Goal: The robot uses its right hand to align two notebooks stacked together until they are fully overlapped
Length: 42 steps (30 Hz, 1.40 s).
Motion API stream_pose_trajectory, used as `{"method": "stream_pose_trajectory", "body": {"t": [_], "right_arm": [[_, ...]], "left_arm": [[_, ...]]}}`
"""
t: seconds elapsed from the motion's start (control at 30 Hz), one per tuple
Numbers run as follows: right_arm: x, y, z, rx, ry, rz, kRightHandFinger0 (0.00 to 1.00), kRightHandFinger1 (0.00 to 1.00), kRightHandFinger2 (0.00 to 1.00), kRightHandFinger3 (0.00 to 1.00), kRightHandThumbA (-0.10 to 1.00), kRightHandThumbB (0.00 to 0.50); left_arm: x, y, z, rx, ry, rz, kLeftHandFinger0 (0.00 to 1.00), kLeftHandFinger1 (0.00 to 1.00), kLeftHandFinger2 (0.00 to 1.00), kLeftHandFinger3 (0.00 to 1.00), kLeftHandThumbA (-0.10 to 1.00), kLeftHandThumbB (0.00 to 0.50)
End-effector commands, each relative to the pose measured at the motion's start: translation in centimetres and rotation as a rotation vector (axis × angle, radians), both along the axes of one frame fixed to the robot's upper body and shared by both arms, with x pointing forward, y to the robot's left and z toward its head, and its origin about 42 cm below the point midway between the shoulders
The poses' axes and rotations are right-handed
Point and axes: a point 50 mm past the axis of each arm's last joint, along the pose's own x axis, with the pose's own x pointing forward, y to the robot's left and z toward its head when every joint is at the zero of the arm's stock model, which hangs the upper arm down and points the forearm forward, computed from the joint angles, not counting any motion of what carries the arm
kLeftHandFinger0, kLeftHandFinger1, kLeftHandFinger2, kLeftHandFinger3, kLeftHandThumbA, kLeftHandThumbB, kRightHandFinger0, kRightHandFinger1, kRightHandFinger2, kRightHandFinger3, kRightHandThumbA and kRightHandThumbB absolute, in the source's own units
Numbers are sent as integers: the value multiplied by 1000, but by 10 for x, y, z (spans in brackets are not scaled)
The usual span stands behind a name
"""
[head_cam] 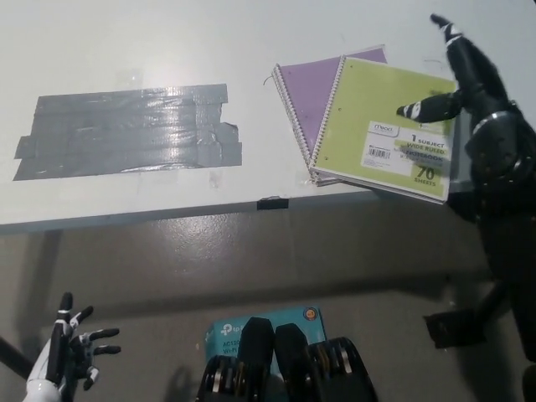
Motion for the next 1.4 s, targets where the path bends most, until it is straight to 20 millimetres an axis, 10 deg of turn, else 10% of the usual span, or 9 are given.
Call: {"method": "stream_pose_trajectory", "body": {"t": [0.0,0.47,1.23,1.37], "right_arm": [[11,21,39,-16,-105,-11,1000,1000,1000,1000,1000,363],[9,28,-31,-129,104,18,1000,1000,1000,1000,1000,285],[-7,56,-100,-109,227,-62,1000,1000,1000,1000,1000,307],[-11,50,-111,-167,242,-57,1000,1000,1000,1000,1000,317]], "left_arm": [[3,3,8,31,-23,-28,465,491,607,954,1000,278],[0,-7,8,71,-18,-98,434,481,607,929,1000,271],[-13,-13,-4,32,-53,-155,454,516,651,971,1000,492],[-14,-16,-5,34,-49,-153,373,484,627,966,1000,469]]}}
